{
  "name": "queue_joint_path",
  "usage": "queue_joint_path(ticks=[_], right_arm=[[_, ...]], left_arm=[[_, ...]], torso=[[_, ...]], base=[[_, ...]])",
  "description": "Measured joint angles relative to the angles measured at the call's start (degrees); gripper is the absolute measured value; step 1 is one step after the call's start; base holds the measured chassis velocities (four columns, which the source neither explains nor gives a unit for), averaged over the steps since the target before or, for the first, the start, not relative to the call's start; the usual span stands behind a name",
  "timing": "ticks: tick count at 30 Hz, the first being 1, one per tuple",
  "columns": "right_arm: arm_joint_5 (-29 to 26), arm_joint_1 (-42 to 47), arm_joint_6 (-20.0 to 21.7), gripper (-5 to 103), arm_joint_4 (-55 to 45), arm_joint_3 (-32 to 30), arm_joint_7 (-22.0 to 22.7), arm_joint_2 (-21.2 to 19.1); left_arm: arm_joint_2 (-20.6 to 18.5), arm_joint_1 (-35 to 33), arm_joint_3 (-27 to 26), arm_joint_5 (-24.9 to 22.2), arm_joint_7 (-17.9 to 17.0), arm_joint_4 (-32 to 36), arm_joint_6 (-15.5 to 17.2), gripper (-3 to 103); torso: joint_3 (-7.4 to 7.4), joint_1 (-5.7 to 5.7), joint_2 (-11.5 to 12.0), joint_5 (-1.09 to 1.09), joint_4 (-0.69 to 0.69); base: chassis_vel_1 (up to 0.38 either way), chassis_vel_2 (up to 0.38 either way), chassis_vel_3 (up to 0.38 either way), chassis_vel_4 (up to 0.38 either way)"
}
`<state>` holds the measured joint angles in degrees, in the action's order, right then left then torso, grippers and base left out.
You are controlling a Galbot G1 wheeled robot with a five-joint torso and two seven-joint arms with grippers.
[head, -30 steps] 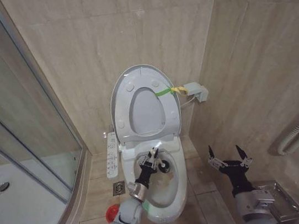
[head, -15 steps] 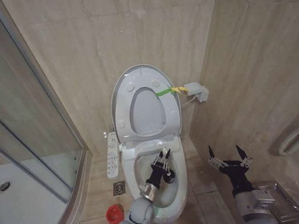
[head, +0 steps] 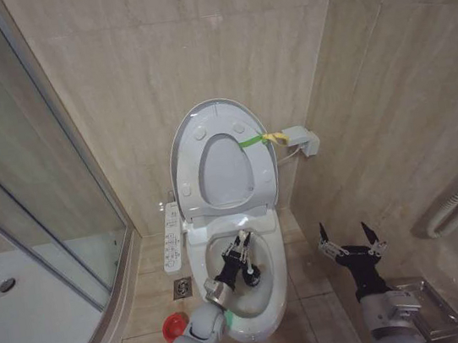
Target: Open the toilet lid, clean the toilet bowl with a toilet brush, close the toilet lid, and flush.
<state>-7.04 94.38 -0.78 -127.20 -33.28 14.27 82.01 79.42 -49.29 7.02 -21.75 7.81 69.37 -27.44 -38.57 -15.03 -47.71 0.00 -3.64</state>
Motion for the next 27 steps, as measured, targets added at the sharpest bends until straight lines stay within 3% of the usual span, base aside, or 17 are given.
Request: queue_joint_path(ticks=[11, 20, 27], right_arm=[[0.0, 0.0, 0.0, 100, 0.0, 0.0, 0.0, 0.0], [0.0, 0.0, 0.0, 100, 0.0, 0.0, 0.0, 0.0], [0.0, 0.0, 0.0, 100, 0.0, 0.0, 0.0, 0.0]], left_arm=[[3.1, 2.4, 2.1, -0.6, -0.4, 2.6, -1.3, 22], [3.5, 4.3, 2.1, -3.9, 2.9, -5.3, -1.5, 22], [2.4, 5.3, 0.9, -0.8, 2.6, -8.8, -1.2, 22]], torso=[[0.0, 0.0, 0.0, 0.0, -0.01], [0.0, 0.0, 0.0, 0.0, 0.01], [0.0, 0.0, 0.0, 0.0, 0.01]], base=[[0.0, 0.0, 0.0, 0.0], [0.0, 0.0, 0.0, 0.0], [0.0, 0.0, 0.0, 0.0]])
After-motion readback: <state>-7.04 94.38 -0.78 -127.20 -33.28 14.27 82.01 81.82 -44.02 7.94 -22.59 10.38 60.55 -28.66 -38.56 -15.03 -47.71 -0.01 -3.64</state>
